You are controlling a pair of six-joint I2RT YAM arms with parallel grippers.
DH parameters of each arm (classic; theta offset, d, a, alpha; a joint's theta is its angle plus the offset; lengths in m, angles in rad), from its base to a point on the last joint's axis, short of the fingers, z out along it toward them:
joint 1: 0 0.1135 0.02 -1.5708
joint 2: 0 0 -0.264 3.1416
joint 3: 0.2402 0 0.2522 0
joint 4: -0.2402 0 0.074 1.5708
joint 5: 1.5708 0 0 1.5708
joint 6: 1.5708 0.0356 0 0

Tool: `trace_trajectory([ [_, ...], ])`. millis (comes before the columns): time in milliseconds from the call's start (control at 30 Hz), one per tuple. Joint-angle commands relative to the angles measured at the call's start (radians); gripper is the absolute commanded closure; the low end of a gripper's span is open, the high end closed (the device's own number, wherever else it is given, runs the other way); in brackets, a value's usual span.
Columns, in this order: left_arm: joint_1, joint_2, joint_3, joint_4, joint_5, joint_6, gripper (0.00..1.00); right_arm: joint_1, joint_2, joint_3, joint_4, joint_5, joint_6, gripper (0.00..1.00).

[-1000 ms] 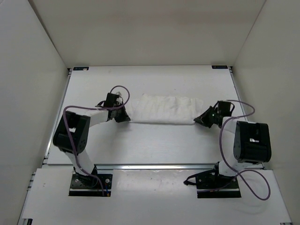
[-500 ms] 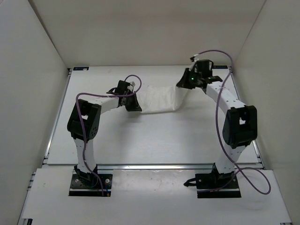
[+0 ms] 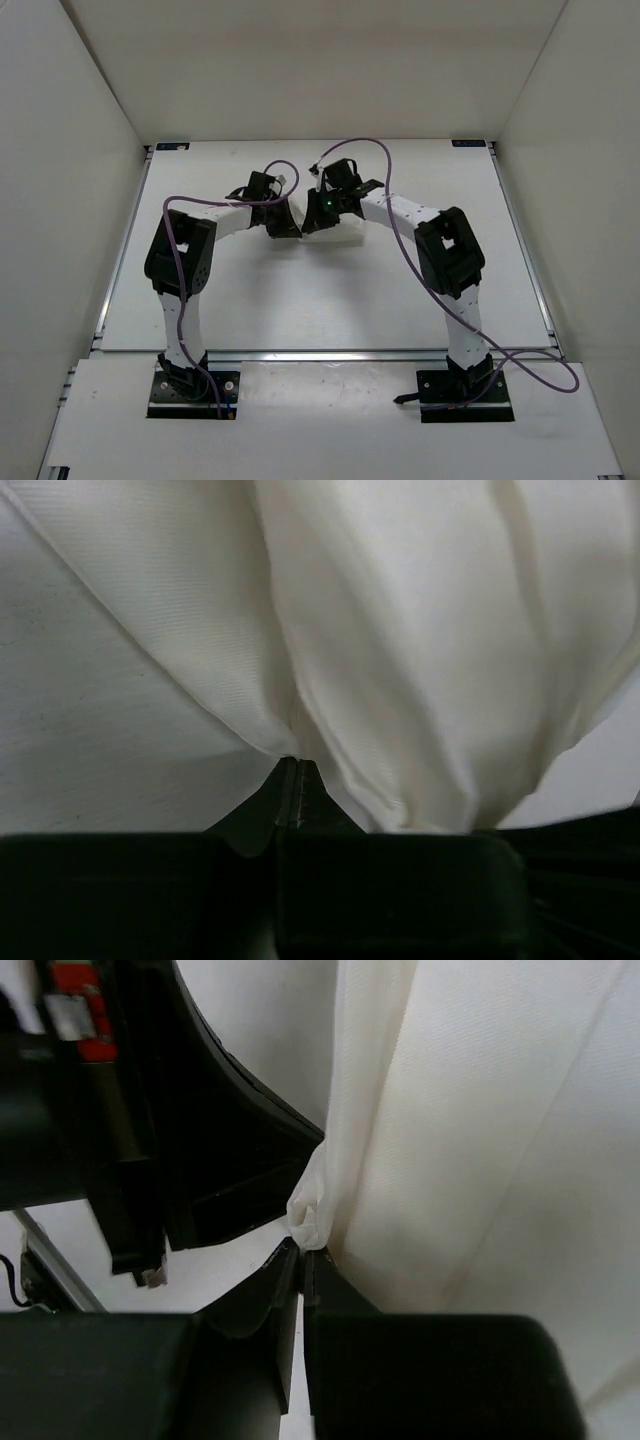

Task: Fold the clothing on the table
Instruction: Fold the skirt

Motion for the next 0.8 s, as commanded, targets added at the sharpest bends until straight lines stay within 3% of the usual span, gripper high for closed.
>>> trace_trajectory([
  [0,0.017,-0.025,-0.016,0.021,0.037,-0.004,1.0,0.006,0.062,0.072,0.03,-0.071,0.037,0.97],
  [33,0.014,-0.033,-0.029,0.032,0.046,-0.017,0.84,0.001,0.074,0.107,-0.009,-0.082,0.028,0.88],
  [67,0.014,-0.044,-0.051,0.037,0.042,-0.02,0.59,-0.003,0.084,0.124,-0.01,-0.084,0.016,0.76],
  [133,0.026,-0.085,-0.092,0.041,0.037,-0.045,0.47,0.0,0.046,0.111,0.018,-0.111,-0.004,0.64],
  [333,0.095,-0.223,-0.295,0.124,0.117,-0.117,0.27,-0.028,-0.187,-0.13,0.224,-0.121,0.046,0.56],
  [533,0.108,-0.404,-0.433,0.054,0.143,-0.05,0.14,-0.121,-0.537,-0.392,0.22,-0.004,0.03,0.55],
  [567,0.111,-0.427,-0.462,0.041,0.15,-0.031,0.01,-0.149,-0.613,-0.449,0.204,0.026,0.027,0.55],
  [767,0.112,-0.678,-0.551,-0.023,0.1,0.01,0.01,-0.353,-0.956,-0.646,0.021,0.099,-0.056,0.46],
])
